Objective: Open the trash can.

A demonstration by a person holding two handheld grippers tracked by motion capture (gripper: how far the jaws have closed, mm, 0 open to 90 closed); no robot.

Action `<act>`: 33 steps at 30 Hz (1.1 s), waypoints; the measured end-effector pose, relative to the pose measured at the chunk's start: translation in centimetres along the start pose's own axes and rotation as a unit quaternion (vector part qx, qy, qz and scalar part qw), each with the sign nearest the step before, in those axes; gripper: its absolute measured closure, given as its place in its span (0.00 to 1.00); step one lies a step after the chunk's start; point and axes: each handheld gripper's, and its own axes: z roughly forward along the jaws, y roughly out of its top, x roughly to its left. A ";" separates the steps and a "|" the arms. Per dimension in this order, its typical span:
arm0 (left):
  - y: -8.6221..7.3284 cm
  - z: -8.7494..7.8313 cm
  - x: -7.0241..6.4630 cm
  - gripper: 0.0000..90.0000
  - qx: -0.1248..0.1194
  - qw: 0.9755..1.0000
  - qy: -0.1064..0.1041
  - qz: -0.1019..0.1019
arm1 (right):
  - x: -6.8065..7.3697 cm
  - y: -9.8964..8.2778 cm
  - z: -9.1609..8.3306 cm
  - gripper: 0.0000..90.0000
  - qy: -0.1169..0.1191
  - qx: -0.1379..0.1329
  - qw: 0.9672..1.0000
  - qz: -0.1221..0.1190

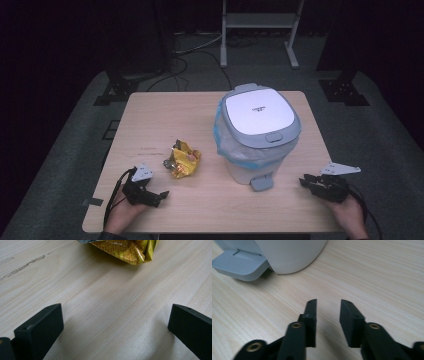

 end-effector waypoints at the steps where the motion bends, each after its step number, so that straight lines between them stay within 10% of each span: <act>1: 0.0 0.0 0.0 0.00 0.000 1.000 0.000 0.000 | 0.0 0.0 0.0 0.79 0.000 0.000 1.000 0.000; 8: 0.0 0.0 0.0 0.00 0.000 1.000 0.000 0.000 | 0.0 0.6 -0.9 1.00 0.010 -0.005 1.000 0.006; 33: 0.0 0.0 0.0 0.00 0.000 1.000 0.000 0.000 | 0.6 3.3 -2.8 1.00 0.054 -0.032 0.998 0.001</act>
